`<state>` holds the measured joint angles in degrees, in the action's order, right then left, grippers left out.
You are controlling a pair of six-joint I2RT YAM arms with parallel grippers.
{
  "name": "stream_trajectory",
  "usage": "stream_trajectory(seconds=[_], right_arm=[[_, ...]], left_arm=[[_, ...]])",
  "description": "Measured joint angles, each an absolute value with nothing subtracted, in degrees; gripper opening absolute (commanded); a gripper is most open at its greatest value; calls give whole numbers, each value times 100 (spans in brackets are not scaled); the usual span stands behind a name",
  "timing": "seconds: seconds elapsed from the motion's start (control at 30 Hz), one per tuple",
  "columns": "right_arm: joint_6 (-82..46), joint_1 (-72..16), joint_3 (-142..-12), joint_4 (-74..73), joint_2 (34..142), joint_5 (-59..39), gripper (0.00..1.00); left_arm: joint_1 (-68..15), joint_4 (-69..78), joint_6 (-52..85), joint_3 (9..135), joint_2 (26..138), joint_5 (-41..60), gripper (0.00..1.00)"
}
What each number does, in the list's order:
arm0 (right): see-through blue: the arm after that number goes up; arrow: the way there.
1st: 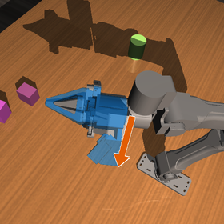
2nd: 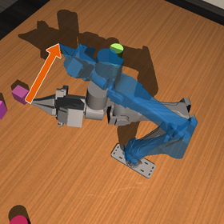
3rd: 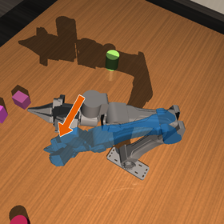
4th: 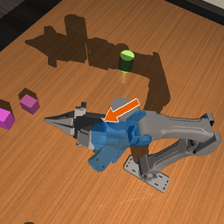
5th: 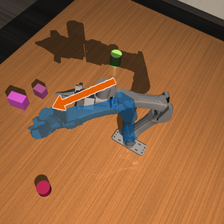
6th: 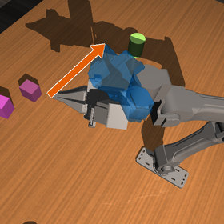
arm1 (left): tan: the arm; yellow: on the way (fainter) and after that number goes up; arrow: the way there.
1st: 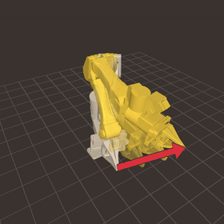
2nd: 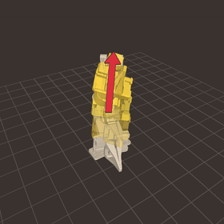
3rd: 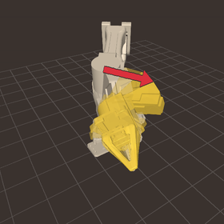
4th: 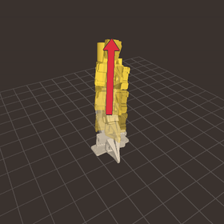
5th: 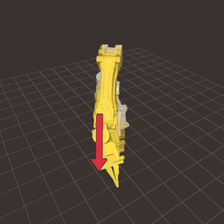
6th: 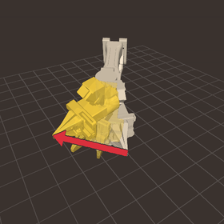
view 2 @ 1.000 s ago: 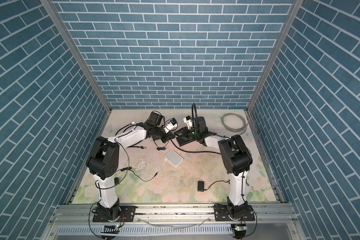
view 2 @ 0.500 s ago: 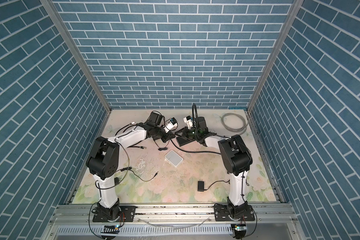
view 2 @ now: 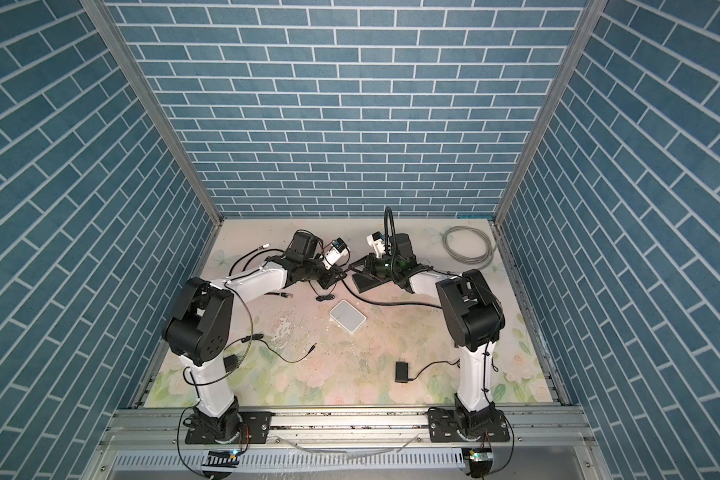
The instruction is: Insert the plug into the switch port
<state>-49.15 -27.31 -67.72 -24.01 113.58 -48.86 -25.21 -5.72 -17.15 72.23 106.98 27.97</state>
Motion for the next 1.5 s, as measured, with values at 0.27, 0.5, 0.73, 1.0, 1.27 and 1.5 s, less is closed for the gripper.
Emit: stream_trajectory(seconds=[0.27, 0.5, 0.73, 1.0, 1.27, 1.5], right_arm=[[-4915, -2724, -6772, -2401, 11360, -4871, 9], [-4928, -2722, -6772, -2449, 11360, -4888, 9], [-4932, -2694, -6772, -2497, 11360, -4893, 9], [-4930, -2694, -6770, -2495, 11360, -4910, 9], [-4930, -2694, -6770, -2502, 11360, -4919, 12], [-4849, -2606, -6757, -2318, 11354, -4912, 38]], left_arm=[[-2519, -344, -1664, 7194, 10586, 3061, 23], [-2515, -388, -1717, 7194, 10586, 3183, 26], [-2515, -613, -1852, 7194, 10586, 3201, 22], [-2508, -615, -1870, 7194, 10589, 3208, 14], [-2502, -611, -1887, 7196, 10613, 3277, 2], [-2504, -854, -1944, 7282, 10687, 3221, 1]])
